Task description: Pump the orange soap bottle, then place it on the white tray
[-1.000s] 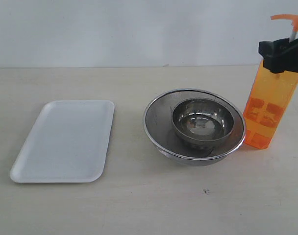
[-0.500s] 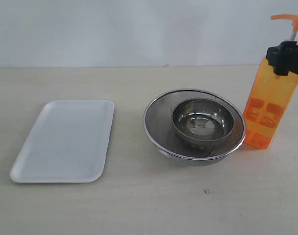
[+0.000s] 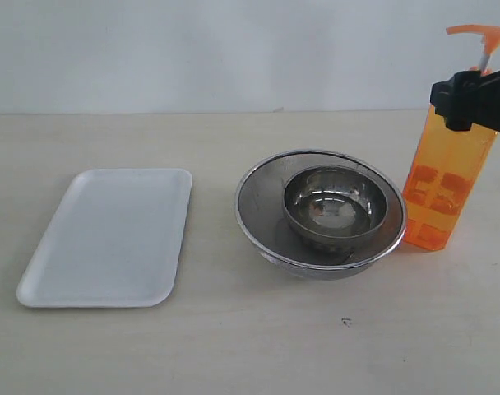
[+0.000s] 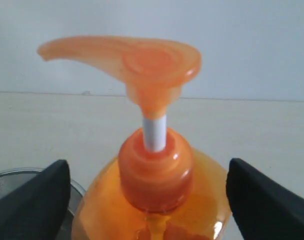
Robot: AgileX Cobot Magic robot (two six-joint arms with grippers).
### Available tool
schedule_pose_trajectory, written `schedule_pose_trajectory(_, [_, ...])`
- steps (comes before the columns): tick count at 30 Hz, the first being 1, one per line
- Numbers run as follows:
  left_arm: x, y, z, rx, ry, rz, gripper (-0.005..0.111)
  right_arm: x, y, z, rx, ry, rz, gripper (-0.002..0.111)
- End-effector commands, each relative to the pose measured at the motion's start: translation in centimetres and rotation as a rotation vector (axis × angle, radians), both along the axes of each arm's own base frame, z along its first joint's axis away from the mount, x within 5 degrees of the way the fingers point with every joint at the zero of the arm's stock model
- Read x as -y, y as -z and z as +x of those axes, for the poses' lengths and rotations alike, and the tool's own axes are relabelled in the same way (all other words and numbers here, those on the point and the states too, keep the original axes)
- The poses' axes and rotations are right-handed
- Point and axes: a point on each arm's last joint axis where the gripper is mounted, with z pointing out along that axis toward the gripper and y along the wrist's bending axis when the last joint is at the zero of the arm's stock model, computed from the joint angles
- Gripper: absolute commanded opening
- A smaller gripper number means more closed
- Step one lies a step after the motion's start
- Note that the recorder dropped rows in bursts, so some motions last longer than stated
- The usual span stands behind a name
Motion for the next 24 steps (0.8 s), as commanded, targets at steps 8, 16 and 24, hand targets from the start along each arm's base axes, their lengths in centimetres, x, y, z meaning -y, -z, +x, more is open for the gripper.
schedule_pose_trajectory(8, [0.0,0.1,0.0,0.001,-0.001,0.013,0.005,0.4,0.5,-0.9,-0.138,0.08,0.043,0.095])
schedule_pose_trajectory(16, [0.0,0.1,0.0,0.001,-0.001,0.013,0.005,-2.0,2.1,-0.4,-0.193,0.01,0.058,0.094])
schedule_pose_trajectory(24, [0.0,0.1,0.0,0.001,-0.001,0.013,0.005,-2.4,4.3,0.8,-0.22,-0.011,0.046,0.094])
